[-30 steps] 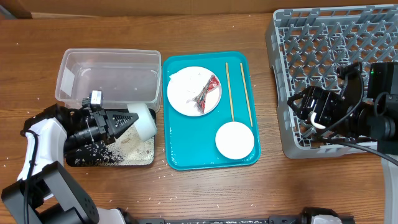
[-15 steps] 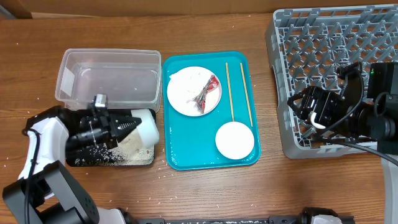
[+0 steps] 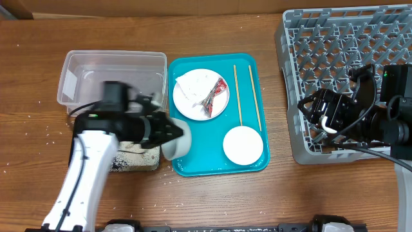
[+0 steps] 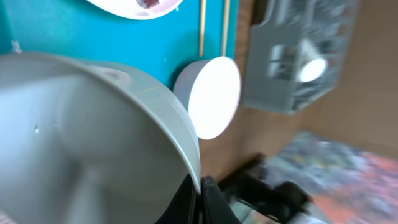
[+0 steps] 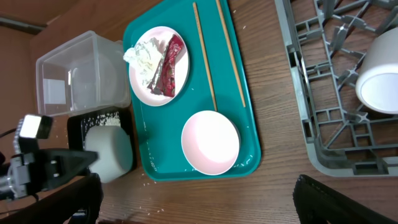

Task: Sort waste into correct bins and load items into the dishwasher
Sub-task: 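Set the empty grey bowl back on the teal tray with left gripper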

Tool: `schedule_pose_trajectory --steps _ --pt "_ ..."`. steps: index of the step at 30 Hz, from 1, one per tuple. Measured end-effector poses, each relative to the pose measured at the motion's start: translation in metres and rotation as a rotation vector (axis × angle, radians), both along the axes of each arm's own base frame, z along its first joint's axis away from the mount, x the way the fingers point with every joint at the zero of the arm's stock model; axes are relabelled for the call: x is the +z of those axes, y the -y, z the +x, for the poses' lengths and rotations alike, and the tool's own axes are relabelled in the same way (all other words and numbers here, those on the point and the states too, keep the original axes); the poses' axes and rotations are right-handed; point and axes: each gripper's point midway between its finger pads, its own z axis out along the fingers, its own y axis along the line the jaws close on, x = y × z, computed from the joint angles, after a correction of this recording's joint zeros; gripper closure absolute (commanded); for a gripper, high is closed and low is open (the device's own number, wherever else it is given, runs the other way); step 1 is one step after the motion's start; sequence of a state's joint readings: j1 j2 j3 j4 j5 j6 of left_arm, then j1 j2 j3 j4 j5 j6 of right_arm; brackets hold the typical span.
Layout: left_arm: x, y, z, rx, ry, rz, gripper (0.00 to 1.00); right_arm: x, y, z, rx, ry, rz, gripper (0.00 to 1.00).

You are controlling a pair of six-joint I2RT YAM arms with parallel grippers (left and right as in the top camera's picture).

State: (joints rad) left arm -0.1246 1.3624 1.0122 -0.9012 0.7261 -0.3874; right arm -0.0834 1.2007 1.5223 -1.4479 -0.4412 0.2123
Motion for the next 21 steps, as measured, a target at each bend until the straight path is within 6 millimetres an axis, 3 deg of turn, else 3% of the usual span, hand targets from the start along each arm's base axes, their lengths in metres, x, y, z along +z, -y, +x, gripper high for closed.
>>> schedule_pose_trajectory --steps 7,9,12,13,14,15,18,21 --pt "-0.049 0.043 -0.008 -0.028 0.035 0.369 0.96 0.000 0.000 0.000 0.000 0.000 0.000 0.00" --pt "-0.066 0.052 -0.009 -0.033 0.040 0.447 0.91 0.000 0.000 0.000 0.000 0.001 0.000 0.00" --pt "-0.082 0.059 -0.008 -0.034 0.050 0.512 0.77 0.000 0.000 0.001 0.000 0.004 0.000 0.00" --pt "-0.083 0.059 -0.008 -0.027 0.051 0.528 0.63 0.001 0.000 0.001 0.000 0.005 0.000 0.00" --pt "-0.084 0.057 -0.009 -0.024 0.052 0.543 0.36 0.001 0.000 0.001 -0.001 0.005 0.000 0.00" --pt "-0.083 0.054 -0.009 -0.021 0.049 0.558 0.24 0.001 0.000 0.001 0.000 0.005 0.000 0.00" --pt "-0.071 0.047 -0.006 -0.022 0.057 0.604 0.00 0.001 0.000 0.001 0.000 0.006 -0.001 0.00" --pt "-0.039 0.050 0.014 -0.049 0.144 0.612 0.00 0.001 0.000 0.001 0.000 0.006 0.000 0.00"
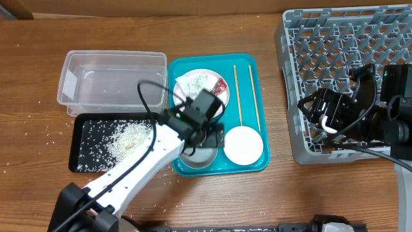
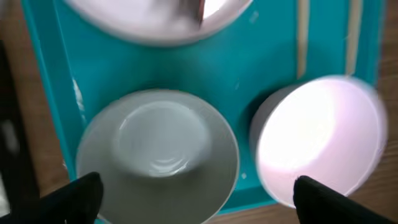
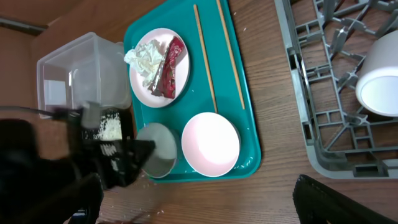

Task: Sort waste into correct bins and load items into the dishwasher
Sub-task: 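Set the empty grey bowl back on the teal tray with left gripper, then grasp the tissue from the white plate and drop it in the clear bin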

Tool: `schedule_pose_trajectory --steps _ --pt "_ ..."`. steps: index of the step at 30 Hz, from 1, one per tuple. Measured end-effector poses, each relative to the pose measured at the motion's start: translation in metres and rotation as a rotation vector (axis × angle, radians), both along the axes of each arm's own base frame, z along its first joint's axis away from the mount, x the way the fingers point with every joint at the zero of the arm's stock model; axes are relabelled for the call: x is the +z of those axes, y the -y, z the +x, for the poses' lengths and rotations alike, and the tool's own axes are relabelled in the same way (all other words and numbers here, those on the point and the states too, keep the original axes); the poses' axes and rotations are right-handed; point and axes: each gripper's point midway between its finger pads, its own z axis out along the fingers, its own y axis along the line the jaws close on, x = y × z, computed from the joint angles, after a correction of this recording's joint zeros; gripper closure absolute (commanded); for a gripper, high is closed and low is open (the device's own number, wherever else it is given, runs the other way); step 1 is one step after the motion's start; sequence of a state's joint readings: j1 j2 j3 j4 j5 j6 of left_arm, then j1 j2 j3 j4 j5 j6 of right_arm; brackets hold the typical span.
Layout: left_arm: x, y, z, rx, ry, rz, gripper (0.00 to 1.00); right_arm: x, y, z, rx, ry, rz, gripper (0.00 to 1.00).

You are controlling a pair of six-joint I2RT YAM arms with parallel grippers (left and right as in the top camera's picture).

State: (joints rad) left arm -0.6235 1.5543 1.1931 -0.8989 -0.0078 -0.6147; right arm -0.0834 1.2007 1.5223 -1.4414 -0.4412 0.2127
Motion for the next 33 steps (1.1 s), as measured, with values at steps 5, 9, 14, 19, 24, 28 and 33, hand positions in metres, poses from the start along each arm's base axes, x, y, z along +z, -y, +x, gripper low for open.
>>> schedule_pose_trajectory --steps 5,9,14,19,24,28,33 --pt "0.061 0.009 0.049 -0.075 0.203 -0.042 0.24 0.000 0.000 0.000 0.000 0.000 0.000 0.00" --pt "0.084 -0.003 0.081 -0.060 0.326 -0.034 0.28 0.000 0.000 0.000 0.000 0.001 0.000 0.00" --pt "0.060 -0.017 0.114 -0.063 0.338 0.034 0.27 0.000 0.000 0.000 0.000 -0.001 0.000 0.00" --pt "0.002 -0.016 0.135 -0.082 0.266 0.092 0.04 0.000 0.000 0.000 0.000 0.000 0.000 0.00" --pt "-0.043 -0.012 0.154 -0.083 0.250 0.128 0.13 -0.001 0.000 -0.001 0.000 -0.006 0.001 0.00" --pt "-0.058 -0.014 0.163 -0.065 0.260 0.159 0.26 -0.001 0.000 -0.002 0.000 -0.010 0.001 0.00" --pt "-0.072 -0.017 0.167 -0.040 0.254 0.182 0.53 -0.001 0.000 -0.002 0.000 -0.010 0.001 0.00"
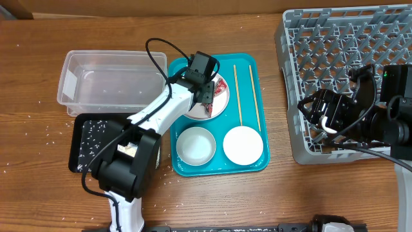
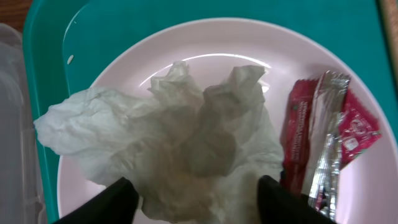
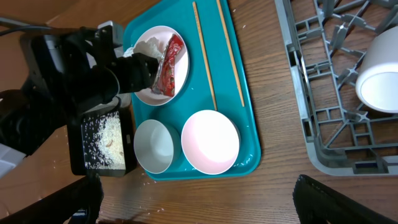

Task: Sort waste into correct bins and load items into the dishwasher
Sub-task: 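Grasp the tissue from the white plate and drop it in the clear bin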

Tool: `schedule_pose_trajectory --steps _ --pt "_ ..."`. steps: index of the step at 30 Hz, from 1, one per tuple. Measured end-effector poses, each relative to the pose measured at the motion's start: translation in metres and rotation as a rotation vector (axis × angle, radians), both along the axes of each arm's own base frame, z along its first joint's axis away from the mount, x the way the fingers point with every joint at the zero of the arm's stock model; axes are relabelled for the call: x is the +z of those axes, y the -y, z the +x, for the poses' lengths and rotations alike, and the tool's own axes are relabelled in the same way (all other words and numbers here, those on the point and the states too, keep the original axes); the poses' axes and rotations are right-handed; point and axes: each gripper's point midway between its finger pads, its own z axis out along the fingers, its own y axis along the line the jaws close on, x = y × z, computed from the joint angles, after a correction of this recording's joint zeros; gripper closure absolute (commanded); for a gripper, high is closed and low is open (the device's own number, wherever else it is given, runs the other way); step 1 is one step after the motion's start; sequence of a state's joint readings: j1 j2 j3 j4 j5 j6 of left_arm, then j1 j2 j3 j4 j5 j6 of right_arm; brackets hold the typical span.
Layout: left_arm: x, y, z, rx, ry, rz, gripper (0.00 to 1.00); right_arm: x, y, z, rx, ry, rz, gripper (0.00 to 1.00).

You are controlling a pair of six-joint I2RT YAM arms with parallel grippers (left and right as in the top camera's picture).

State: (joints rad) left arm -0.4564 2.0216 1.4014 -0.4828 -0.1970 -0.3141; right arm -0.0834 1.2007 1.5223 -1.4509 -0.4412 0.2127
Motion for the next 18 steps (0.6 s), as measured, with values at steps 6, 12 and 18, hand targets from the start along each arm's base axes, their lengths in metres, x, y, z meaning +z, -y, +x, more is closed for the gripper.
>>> schedule_pose_trajectory --steps 6,12,18 --pt "-0.014 -0.002 -0.001 0.011 -0.020 0.017 0.96 0.000 0.000 0.000 0.000 0.000 0.000 0.00" --pt "-0.011 -0.008 -0.007 0.030 -0.072 0.023 0.96 0.000 0.000 0.000 0.000 0.000 0.000 0.00" --pt "0.064 -0.025 0.010 0.100 -0.017 -0.053 0.96 0.000 0.000 0.000 0.000 -0.002 0.000 0.00"
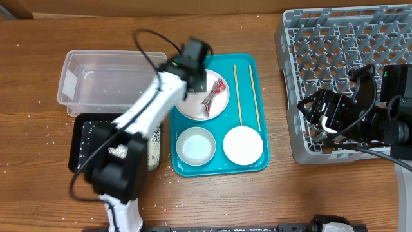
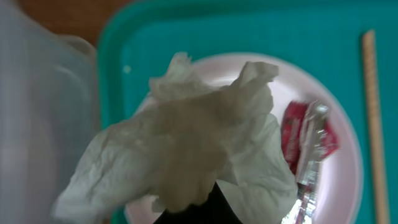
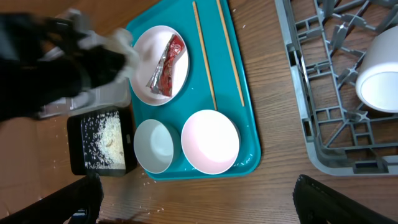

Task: Sort waste into correct bins and load items into the dishwasher
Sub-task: 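Grasp the tissue from the white plate and drop it in the clear bin, then grasp the red wrapper from the plate with the left gripper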

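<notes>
My left gripper (image 2: 198,208) is shut on a crumpled white napkin (image 2: 186,137), held just above the left edge of the pink plate (image 1: 219,106), beside the clear bin (image 1: 109,77). On the plate lies a red and silver wrapper (image 1: 213,95). The teal tray (image 1: 244,64) also holds two chopsticks (image 1: 237,90), a grey-white bowl (image 1: 196,145) and a pink bowl (image 1: 243,145). My right gripper (image 3: 205,208) stands open with nothing in it, at the left edge of the grey dish rack (image 1: 341,38).
A black tray (image 1: 90,138) with rice lies below the clear bin, left of the teal tray. A white cup (image 3: 379,78) sits in the dish rack. Rice grains are scattered on the wooden table.
My left gripper was open around the napkin on the plate. Now it is shut on the napkin, which is off the plate and further left, by the clear bin. The right arm has not moved.
First my left gripper held the grey-white bowl tilted by the black tray. Then the bowl stood on the teal tray with the gripper open above it. Then the gripper was open at the napkin on the plate, and now it holds the napkin up.
</notes>
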Tool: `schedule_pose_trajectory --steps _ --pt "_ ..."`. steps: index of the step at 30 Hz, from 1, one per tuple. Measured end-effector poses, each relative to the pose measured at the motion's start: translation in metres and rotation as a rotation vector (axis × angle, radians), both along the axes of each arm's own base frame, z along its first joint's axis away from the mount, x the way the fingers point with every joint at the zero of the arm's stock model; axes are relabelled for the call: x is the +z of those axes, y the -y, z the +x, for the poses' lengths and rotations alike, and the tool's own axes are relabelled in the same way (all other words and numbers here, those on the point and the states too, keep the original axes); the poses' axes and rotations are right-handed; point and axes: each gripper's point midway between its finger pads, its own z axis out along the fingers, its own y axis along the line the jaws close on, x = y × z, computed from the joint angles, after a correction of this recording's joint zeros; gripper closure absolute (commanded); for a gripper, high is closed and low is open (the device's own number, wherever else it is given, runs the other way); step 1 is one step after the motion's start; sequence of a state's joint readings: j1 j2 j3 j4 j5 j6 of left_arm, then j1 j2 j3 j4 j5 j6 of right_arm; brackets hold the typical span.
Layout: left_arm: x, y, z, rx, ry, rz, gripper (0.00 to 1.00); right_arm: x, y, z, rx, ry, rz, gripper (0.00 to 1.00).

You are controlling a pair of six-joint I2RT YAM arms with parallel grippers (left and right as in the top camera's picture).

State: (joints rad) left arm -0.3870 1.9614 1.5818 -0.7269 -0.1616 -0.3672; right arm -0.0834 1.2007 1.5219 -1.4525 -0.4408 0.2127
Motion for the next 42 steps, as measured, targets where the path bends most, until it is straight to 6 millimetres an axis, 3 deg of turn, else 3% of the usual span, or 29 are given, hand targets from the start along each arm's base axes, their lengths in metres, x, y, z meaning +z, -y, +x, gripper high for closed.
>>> schedule_pose_trajectory --steps 4,7,8,10,12,15,18,21,24,26,27,30,33,36,37,38,40,42 --pt "0.079 -0.031 0.007 0.066 0.110 -0.048 0.96 0.000 0.000 0.000 0.000 -0.001 0.000 0.00" --pt "0.104 -0.063 -0.002 0.127 0.121 -0.041 0.96 0.000 0.000 0.000 0.000 -0.002 0.001 0.00" --pt "0.103 -0.075 -0.005 0.151 0.106 -0.031 0.86 0.000 0.000 0.000 0.000 -0.001 0.000 0.00" --pt "0.093 -0.095 -0.005 0.196 0.076 -0.017 0.37 0.000 0.000 -0.001 0.000 -0.002 0.000 0.00" --pt "0.061 -0.121 -0.007 0.256 -0.013 0.004 0.34 0.000 0.000 -0.001 0.000 -0.002 0.000 0.00" --pt "0.030 -0.133 -0.013 0.280 -0.104 0.000 0.32 0.000 0.000 -0.001 0.000 -0.003 0.000 0.00" --pt "0.026 -0.120 -0.014 0.241 -0.128 -0.049 0.33 0.000 0.000 -0.001 0.000 -0.003 0.000 0.00" --pt "0.045 -0.093 -0.002 0.158 -0.080 -0.103 0.32 0.000 0.000 -0.001 0.000 -0.003 0.001 0.00" --pt "0.066 -0.047 0.008 0.004 0.002 -0.118 0.21 0.000 0.000 -0.001 0.000 -0.004 0.001 0.00" --pt "0.071 0.003 0.001 -0.171 0.036 -0.091 0.18 0.000 0.000 -0.001 0.000 -0.004 0.001 0.00" --pt "0.068 0.018 -0.003 -0.220 0.034 -0.077 0.18 0.000 0.000 -0.001 0.000 -0.004 0.001 0.00" --pt "0.048 0.066 -0.018 -0.356 0.014 -0.016 0.24 0.000 0.000 -0.001 0.001 -0.004 0.000 0.00" --pt "0.007 0.086 -0.029 -0.426 -0.066 0.035 0.36 0.000 0.000 -0.001 0.000 -0.004 0.001 0.00" --pt "-0.031 0.084 -0.033 -0.433 -0.152 0.073 0.47 0.000 0.000 -0.001 0.000 -0.004 0.001 0.00" --pt "-0.046 0.081 -0.036 -0.429 -0.191 0.091 0.54 0.000 0.000 -0.001 0.000 -0.004 0.000 0.00" --pt "-0.054 0.078 -0.038 -0.423 -0.216 0.100 0.64 0.000 0.000 -0.001 0.000 -0.005 0.001 0.00" --pt "-0.066 0.072 -0.042 -0.407 -0.257 0.112 0.94 -0.001 0.000 -0.001 0.000 -0.005 0.001 0.00" --pt "-0.070 0.066 -0.043 -0.384 -0.277 0.116 0.96 0.000 0.000 -0.001 0.000 -0.004 0.001 0.00"
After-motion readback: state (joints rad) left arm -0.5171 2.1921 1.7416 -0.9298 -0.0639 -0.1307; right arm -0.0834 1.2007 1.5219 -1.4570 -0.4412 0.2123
